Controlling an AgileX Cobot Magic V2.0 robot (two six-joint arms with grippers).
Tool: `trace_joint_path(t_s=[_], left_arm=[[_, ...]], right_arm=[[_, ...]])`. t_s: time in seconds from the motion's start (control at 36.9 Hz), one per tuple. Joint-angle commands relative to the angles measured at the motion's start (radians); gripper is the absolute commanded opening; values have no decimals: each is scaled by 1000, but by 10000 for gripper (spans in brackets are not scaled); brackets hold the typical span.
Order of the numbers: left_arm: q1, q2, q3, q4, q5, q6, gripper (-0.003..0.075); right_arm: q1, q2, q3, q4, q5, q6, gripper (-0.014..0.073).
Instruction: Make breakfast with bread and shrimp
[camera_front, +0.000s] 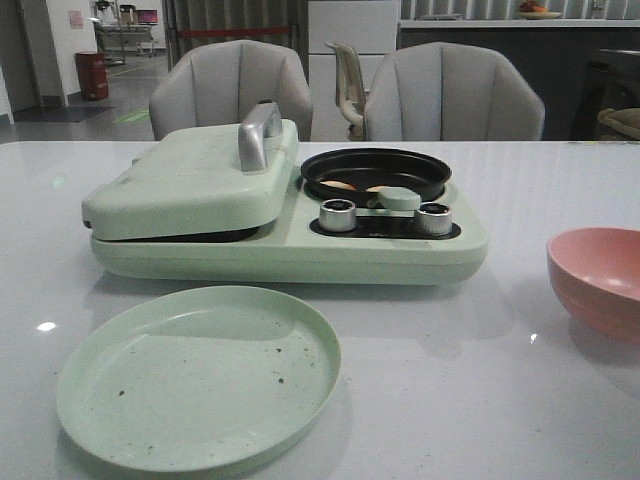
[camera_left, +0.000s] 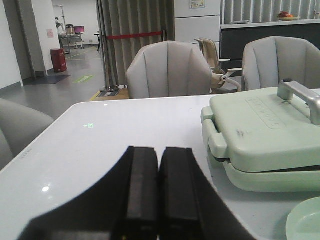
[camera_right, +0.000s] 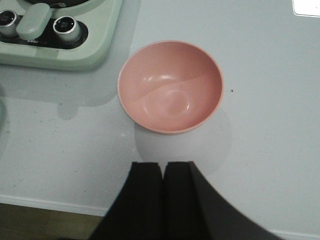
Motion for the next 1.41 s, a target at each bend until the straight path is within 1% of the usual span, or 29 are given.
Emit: trace_joint_path(t_s=[0.0, 0.57, 0.68, 0.9, 0.98, 1.17, 1.38], left_arm=[[-8, -23, 5, -5, -90, 0, 101], [-8, -23, 5, -5, -90, 0, 101], [-8, -23, 5, -5, -90, 0, 101], [-8, -23, 5, -5, -90, 0, 101], [-8, -23, 5, -5, -90, 0, 101], [-8, -23, 5, -5, -90, 0, 101], [-8, -23, 5, -5, -90, 0, 101]], right_arm=[[1, -3, -26, -2, -58, -8, 45], [1, -9, -14, -3, -68, -8, 45], [1, -72, 56, -17, -158, -8, 45], [1, -284, 273, -20, -477, -8, 45], [1, -359, 359, -20, -570, -8, 45], [1, -532, 528, -20, -719, -8, 45], [1, -654, 654, -20, -816, -8, 45]])
